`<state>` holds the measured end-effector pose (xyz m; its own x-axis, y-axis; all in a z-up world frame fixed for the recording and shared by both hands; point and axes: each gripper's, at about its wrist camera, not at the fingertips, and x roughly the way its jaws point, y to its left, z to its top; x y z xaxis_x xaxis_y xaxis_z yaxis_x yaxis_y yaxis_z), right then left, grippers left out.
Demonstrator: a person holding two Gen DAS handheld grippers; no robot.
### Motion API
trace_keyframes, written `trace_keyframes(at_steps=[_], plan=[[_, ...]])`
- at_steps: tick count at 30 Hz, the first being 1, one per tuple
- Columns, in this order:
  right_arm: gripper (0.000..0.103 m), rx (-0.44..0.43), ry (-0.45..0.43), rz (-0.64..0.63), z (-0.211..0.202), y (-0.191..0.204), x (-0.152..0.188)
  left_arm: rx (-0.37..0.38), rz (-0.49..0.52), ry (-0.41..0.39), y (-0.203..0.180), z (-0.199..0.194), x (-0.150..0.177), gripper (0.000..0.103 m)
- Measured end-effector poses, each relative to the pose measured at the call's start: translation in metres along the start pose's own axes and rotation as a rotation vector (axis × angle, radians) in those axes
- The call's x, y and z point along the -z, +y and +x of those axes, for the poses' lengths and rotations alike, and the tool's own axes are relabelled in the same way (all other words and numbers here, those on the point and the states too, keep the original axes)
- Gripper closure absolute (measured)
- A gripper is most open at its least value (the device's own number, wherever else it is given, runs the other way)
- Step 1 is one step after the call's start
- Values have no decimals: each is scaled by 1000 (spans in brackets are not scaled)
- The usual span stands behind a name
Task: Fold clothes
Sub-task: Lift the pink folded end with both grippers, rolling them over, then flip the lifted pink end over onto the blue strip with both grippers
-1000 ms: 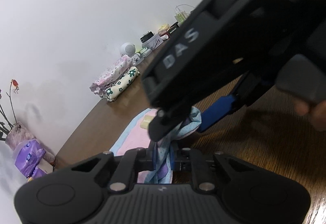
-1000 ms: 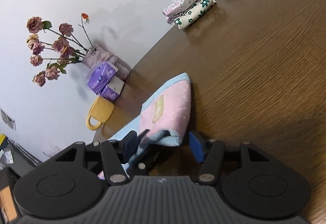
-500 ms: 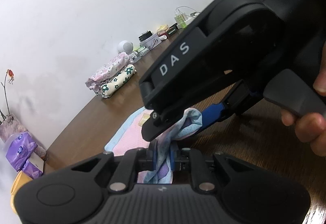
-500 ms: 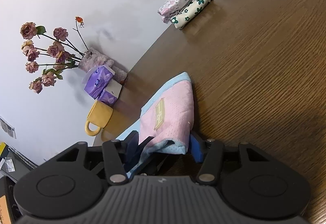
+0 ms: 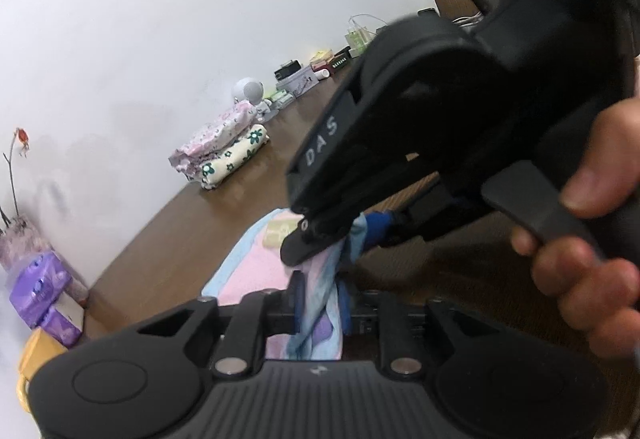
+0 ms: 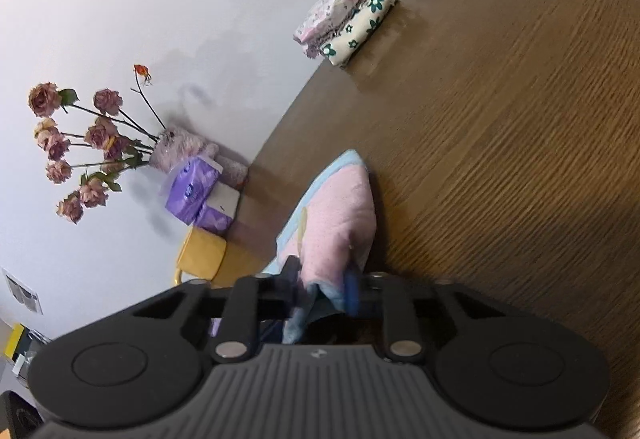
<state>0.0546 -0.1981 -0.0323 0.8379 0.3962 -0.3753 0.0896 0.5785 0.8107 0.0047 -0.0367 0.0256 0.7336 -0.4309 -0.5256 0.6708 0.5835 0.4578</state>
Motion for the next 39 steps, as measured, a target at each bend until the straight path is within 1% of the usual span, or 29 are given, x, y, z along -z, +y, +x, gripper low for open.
trace_keyframes(at_steps=[1, 3, 5, 7, 10, 11, 13, 16, 21, 23, 25, 27, 30, 34, 39], plan=[[85, 1, 0, -13, 0, 1, -1, 15, -11, 2, 4, -5, 0, 74], [87, 4, -7, -68, -2, 6, -2, 31, -48, 8, 16, -16, 1, 73], [89, 23, -21, -174, -6, 18, -4, 40, -104, 24, 32, -22, 3, 71], [89, 63, -32, -312, -7, 32, -4, 33, -166, 58, 45, -27, 7, 69], [89, 125, -37, -502, -8, 53, -5, -2, -255, 103, 68, -23, 12, 69], [89, 145, -36, -559, -8, 58, -5, -4, -277, 109, 76, -20, 15, 69], [89, 187, -32, -659, -7, 68, -4, 17, -319, 116, 95, -8, 20, 70], [89, 254, -32, -785, -6, 78, -3, 54, -326, 113, 98, 4, 25, 70], [89, 315, -35, -919, -3, 93, -3, 115, -329, 106, 99, 23, 34, 71], [89, 342, -29, -988, 0, 100, -1, 123, -313, 101, 95, 31, 29, 71], [89, 367, -20, -1057, 2, 106, 2, 133, -295, 103, 90, 37, 24, 76], [89, 390, -9, -1118, 5, 112, 4, 144, -286, 110, 89, 44, 23, 77], [89, 403, -6, -1161, 8, 118, 7, 152, -290, 112, 91, 49, 25, 77], [89, 407, -2, -1182, 13, 122, 11, 165, -300, 117, 99, 55, 25, 77], [89, 414, -1, -1227, 17, 123, 21, 194, -271, 135, 103, 65, 28, 77]])
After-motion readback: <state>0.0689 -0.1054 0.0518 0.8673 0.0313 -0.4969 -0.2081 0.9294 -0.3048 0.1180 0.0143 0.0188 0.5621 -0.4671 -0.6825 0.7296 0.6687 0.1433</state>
